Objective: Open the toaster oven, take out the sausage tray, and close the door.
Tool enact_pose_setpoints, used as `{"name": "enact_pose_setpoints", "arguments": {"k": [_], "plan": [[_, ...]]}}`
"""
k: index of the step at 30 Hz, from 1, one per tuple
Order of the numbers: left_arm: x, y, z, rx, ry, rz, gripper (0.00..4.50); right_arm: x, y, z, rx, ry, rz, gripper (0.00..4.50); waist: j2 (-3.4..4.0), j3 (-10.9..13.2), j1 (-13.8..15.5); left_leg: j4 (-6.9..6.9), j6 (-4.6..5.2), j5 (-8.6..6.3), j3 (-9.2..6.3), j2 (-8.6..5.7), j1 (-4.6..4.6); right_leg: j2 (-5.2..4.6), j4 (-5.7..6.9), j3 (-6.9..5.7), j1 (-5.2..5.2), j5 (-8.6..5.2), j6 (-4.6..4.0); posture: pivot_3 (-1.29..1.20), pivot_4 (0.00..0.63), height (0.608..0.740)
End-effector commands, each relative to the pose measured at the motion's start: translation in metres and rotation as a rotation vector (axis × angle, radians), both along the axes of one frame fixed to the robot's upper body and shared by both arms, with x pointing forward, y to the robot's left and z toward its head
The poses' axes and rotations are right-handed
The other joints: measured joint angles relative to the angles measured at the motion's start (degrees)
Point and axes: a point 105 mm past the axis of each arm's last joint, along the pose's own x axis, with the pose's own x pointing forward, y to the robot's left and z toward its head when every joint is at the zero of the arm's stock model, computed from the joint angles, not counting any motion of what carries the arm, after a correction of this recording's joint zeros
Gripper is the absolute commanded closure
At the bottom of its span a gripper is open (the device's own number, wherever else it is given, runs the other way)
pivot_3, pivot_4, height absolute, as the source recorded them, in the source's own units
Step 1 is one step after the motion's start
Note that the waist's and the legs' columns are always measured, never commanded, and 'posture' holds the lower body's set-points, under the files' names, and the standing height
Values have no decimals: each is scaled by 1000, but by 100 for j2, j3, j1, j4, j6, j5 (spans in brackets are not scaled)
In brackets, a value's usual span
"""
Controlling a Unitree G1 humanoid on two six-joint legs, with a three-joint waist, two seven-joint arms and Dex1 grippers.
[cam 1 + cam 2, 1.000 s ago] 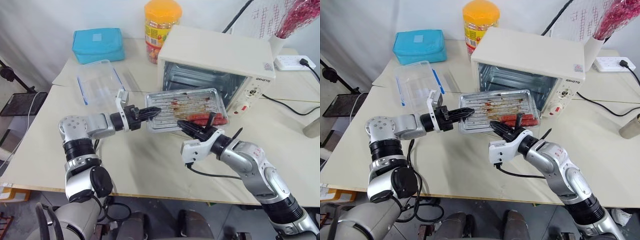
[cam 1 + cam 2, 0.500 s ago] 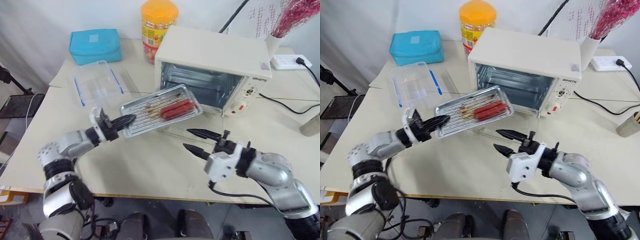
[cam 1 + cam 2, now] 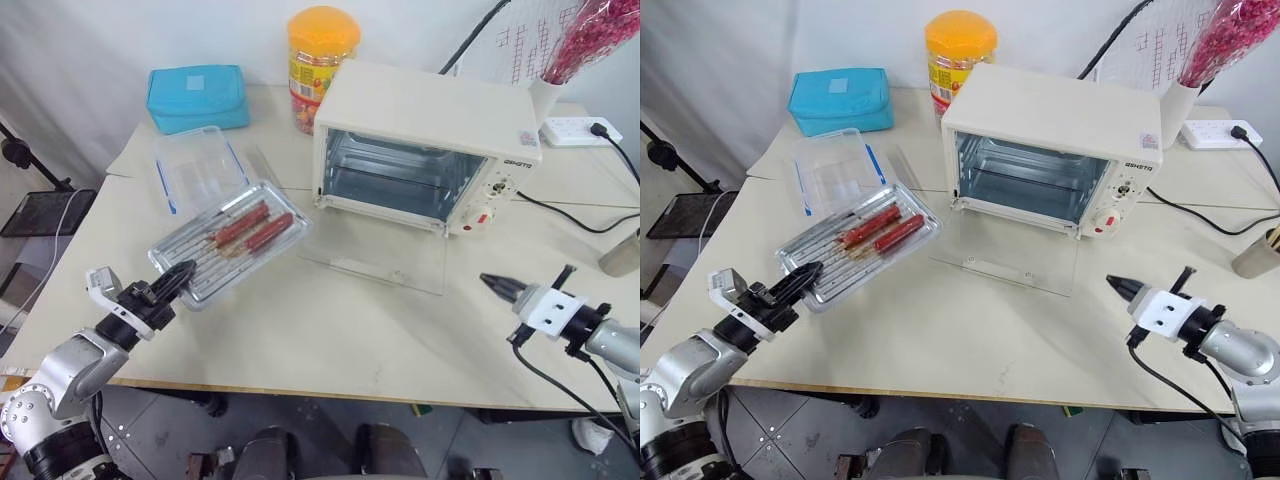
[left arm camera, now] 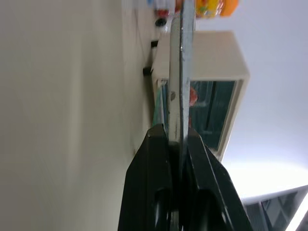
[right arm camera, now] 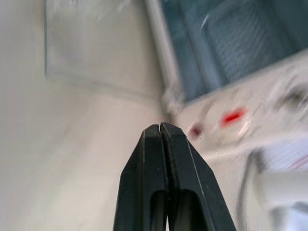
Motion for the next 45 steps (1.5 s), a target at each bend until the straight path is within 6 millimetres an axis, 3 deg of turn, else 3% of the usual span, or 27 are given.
{"name": "enact_pose_setpoints", "arguments": {"k": [1,5,10,16,23,27,28,31,37,40,42,43,45], "plan": [[-8,13,15,-41,-67,130,4500,-1,10,-17,67,127,75,4451,0,0,1,0,0,0,0,0,0,0,1,0,0,0,0,0,150,740],[-13,15,11,-69,-40,209,4500,9,25,-17,164,141,148,4451,1,0,1,0,0,0,0,1,1,3,-3,-1,2,0,0,0,150,740],[-13,14,15,-71,-45,237,4500,25,45,12,336,120,242,4451,0,0,14,4,0,0,0,-1,-1,2,-3,-1,3,1,1,0,150,740],[-14,16,20,-65,-62,257,4500,33,52,44,442,19,264,4451,0,0,33,3,0,-2,-6,-2,-8,0,-8,-6,2,1,1,0,150,740],[-18,10,19,-36,-80,207,4500,40,41,123,680,-184,219,4451,0,0,22,2,-2,-3,-5,0,-11,3,-7,-5,-4,1,1,0,150,740],[-16,4,22,-13,-105,140,4500,29,38,156,758,-205,216,4451,0,0,41,-5,-4,-4,-2,0,-20,3,-5,-2,-19,0,1,0,150,740],[-15,1,23,-7,-112,113,4500,25,37,153,760,-152,203,4451,0,0,53,-8,-4,-4,-3,0,-22,3,-5,-4,-20,0,0,0,150,740],[-11,-9,22,10,-119,10,4500,4,39,134,684,-51,204,3872,-6,-3,178,-20,-2,-5,-3,-7,-26,0,-11,-2,-26,0,0,0,150,740],[-2,-49,7,44,-53,-333,4500,-45,22,83,462,91,124,1978,-3,-3,233,-38,2,-7,16,-22,-24,-2,-26,-6,-33,2,3,0,150,740],[2,-62,2,54,-12,-450,4500,-61,11,73,450,118,64,934,-3,-3,192,-39,2,-7,29,-19,-17,2,-26,-6,-33,4,7,0,150,740],[12,-83,1,87,26,-547,4500,-77,-1,69,446,119,-4,281,-3,-3,176,-40,2,-7,33,-17,-10,2,-24,-2,-33,5,9,0,150,740],[14,-89,2,103,33,-579,4500,-82,-4,68,444,117,-23,42,-4,-3,179,-40,-2,-5,31,-15,-10,3,-22,-2,-34,5,9,0,150,740],[21,-108,-2,152,62,-663,4500,-93,-8,67,440,118,-58,42,-2,-3,179,-41,-6,-3,30,-10,-10,7,-19,3,-36,5,9,0,150,740]]}}
